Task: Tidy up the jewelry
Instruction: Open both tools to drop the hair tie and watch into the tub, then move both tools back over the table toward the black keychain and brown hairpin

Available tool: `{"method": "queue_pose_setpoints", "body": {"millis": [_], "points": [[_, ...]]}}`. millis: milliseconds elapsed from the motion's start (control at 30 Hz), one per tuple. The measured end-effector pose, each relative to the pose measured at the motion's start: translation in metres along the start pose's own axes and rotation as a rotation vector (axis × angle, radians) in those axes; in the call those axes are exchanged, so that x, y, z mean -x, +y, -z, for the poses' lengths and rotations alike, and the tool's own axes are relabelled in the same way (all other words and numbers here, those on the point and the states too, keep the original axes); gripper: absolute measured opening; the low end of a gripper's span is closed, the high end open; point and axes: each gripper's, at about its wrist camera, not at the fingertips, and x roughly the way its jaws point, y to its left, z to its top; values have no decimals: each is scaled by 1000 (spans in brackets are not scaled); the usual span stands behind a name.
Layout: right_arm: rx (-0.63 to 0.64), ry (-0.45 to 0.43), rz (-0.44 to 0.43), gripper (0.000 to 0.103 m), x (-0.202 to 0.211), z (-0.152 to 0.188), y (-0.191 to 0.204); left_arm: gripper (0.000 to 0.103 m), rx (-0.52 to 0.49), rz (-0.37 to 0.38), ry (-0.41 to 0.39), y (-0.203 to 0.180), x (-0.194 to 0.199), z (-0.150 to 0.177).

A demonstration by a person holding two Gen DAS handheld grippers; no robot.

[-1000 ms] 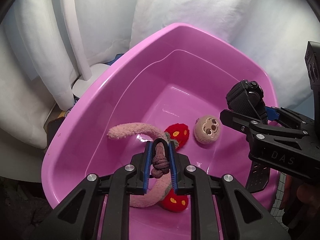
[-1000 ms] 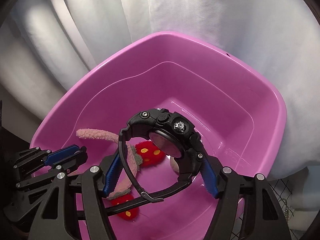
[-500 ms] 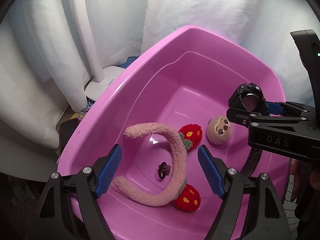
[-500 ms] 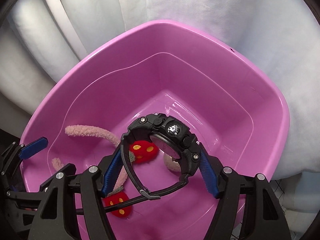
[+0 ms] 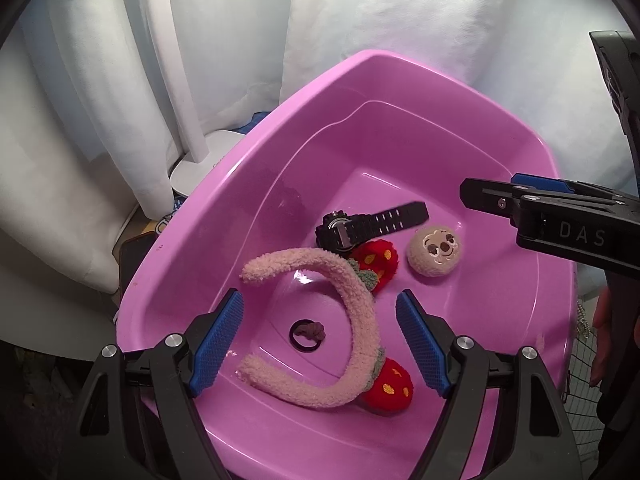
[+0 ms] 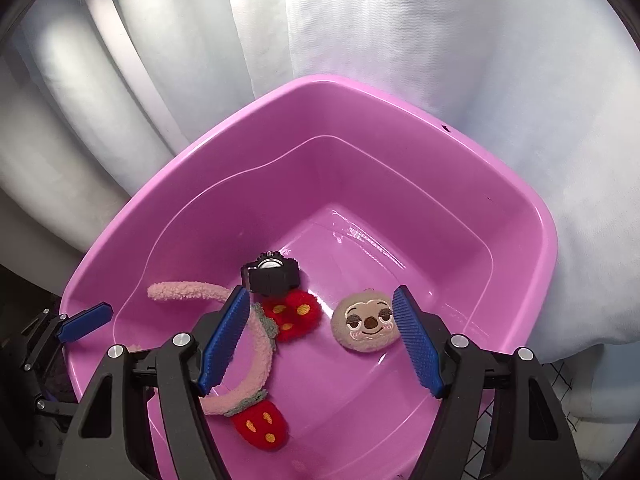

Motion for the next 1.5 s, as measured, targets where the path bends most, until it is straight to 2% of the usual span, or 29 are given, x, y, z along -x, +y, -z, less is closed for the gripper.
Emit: {"method": "queue_pose_setpoints", "body": {"millis": [367,567,733,967,1133,1300,1433,1500], "points": [[-75,-132,-55,71,54,33,-5,78,-5,27,-55,-3,23,9],[-179,-267,-84,71,92,72,-9,78,12,44,-82,-3,37,24],[-231,-376,-75,71,120,113,-17,78,-31,48,-129,-16,53,34],[-379,-446,41,71,151,195,-61,83,-162,190,-245,-68,82,42],[-514,-453,183,71,179,262,-109,83,-263,314,-266,-121,94,53],[-622,-421,328,71,199,331,-153,85,-351,405,-225,-175,91,87],[-661,-377,388,71,201,376,-178,85,-399,411,-158,-213,73,116],[-667,-355,386,71,198,394,-190,85,-401,397,-135,-225,62,131]]}}
